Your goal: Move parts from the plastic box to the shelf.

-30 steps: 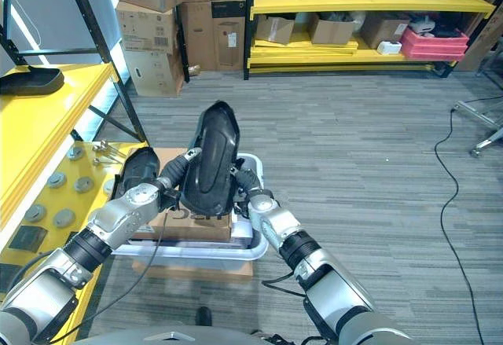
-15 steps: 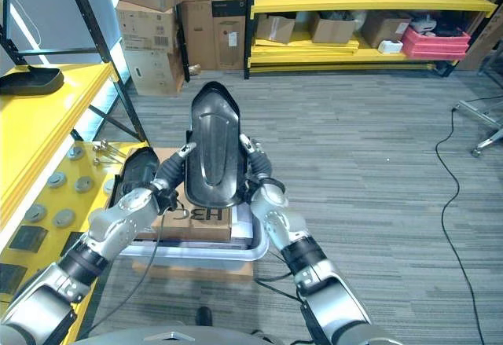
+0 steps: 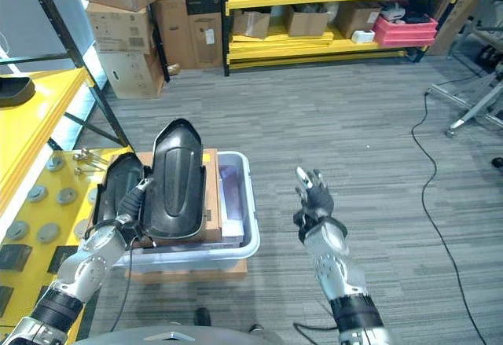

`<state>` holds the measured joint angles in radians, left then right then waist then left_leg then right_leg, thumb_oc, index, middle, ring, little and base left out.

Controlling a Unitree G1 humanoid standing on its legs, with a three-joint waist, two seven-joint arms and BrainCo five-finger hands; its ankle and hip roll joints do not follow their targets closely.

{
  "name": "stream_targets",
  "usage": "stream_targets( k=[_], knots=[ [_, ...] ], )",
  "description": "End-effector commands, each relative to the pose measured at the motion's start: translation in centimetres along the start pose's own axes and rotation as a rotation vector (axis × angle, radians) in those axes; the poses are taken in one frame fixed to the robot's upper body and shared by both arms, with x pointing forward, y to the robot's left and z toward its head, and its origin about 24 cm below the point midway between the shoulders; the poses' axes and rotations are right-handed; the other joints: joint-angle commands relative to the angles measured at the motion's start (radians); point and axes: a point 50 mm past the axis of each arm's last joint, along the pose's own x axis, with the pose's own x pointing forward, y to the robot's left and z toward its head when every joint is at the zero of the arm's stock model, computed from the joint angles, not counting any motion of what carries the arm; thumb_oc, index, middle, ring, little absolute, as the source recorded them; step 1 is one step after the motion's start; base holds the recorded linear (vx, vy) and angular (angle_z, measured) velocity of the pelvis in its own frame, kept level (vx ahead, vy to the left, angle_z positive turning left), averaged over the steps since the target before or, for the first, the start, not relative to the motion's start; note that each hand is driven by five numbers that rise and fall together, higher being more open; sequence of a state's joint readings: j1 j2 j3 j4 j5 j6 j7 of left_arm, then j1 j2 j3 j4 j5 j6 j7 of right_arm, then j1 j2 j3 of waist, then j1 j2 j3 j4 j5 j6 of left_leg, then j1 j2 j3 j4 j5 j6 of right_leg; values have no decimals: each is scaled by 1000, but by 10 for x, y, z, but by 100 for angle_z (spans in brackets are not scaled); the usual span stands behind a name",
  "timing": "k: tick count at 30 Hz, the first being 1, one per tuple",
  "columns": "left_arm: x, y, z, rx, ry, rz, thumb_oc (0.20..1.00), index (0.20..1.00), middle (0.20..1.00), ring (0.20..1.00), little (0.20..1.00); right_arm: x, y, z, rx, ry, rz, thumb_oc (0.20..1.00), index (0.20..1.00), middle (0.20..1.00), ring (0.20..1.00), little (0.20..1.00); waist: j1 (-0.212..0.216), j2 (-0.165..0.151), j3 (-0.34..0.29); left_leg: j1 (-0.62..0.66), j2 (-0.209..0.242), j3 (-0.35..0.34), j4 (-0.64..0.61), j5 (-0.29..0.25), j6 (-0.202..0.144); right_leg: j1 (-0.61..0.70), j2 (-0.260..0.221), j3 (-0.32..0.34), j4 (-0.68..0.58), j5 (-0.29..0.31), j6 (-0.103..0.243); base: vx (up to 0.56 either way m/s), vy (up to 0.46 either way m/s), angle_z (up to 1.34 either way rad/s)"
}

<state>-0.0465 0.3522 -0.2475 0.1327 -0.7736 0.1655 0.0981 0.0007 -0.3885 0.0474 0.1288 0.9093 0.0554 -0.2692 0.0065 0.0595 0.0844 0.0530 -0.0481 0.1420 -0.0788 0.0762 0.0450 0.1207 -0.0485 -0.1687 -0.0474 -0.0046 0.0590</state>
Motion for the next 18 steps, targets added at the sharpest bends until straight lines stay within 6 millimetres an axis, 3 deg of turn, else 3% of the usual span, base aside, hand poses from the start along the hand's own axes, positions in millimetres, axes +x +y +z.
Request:
stream_targets(
  k=[1,3,5,6,7,9,12,13,15,17,18],
  knots=[
    [2,3,50,31,-258,-33,200,200,200,200,200,3,12,1,22,-16,74,1000,1000,1000,1000,1000,19,-59,-39,27,25,-36,-3,-46,-14,-78,-123,-18,-40,157,104,14,-15,-5],
    [-2,9,56,41,-299,-25,200,200,200,200,200,-1,2,-10,-16,24,51,1000,1000,1000,1000,1000,11,-58,-37,20,20,-55,-7,-43,-7,-82,-116,2,-22,146,102,-7,-34,-8],
    [-5,9,67,52,-357,-38,200,200,200,200,200,-8,-13,-23,-57,83,9,1000,1000,1000,1000,1000,-15,-54,-32,4,15,-116,-8,-34,4,-105,-72,83,45,100,81,-47,-65,23],
    [-6,5,76,70,-402,-72,200,200,200,200,200,-18,-31,-34,-112,107,-43,1000,1000,1000,1000,1000,-38,-54,-35,-18,9,-175,-8,-21,8,-128,-29,148,84,72,61,-74,-94,107],
    [-9,3,81,73,-439,-74,200,200,200,200,200,-24,-39,-43,-163,154,-51,1000,1000,1000,1000,1000,-42,-57,-33,-27,6,-197,-6,-15,5,-132,-14,158,88,66,52,-98,-114,167],
    [-17,2,89,67,-495,-70,200,200,200,200,200,-34,-50,-62,-204,261,-79,1000,1000,1000,1000,1000,-38,-63,-28,-43,10,-229,-2,-5,-2,-137,8,159,95,52,36,-110,-129,150],
    [-31,9,97,55,-559,-40,200,200,200,200,200,-50,-73,-83,-455,421,-65,1000,1000,1000,1000,1000,-21,-71,-17,-57,15,-264,0,10,-16,-131,24,145,90,45,21,-108,-120,91],
    [-43,16,102,66,-607,-12,200,200,200,200,200,-63,-94,-97,-606,524,-66,1000,1000,1000,1000,1000,0,-77,-6,-64,22,-285,2,19,-34,-118,32,127,73,43,14,-102,-96,52],
    [-49,21,104,62,-626,-1,200,200,200,200,200,-69,-104,-103,-675,580,-63,1000,1000,1000,1000,1000,14,-80,-1,-71,27,-292,3,26,-46,-113,35,115,65,44,10,-88,-63,56],
    [-58,29,110,65,-669,33,200,200,200,200,200,-79,-120,-113,-780,674,-40,1000,1000,1000,1000,1000,39,-82,14,-99,40,-282,8,46,-70,-98,33,85,48,45,8,-120,-19,76],
    [-58,28,115,80,-683,33,200,200,200,200,200,-86,-130,-124,-819,746,-61,1000,1000,1000,1000,1000,55,-83,27,-135,61,-216,17,63,-94,-82,24,38,35,44,10,-177,20,96]
  ],
)
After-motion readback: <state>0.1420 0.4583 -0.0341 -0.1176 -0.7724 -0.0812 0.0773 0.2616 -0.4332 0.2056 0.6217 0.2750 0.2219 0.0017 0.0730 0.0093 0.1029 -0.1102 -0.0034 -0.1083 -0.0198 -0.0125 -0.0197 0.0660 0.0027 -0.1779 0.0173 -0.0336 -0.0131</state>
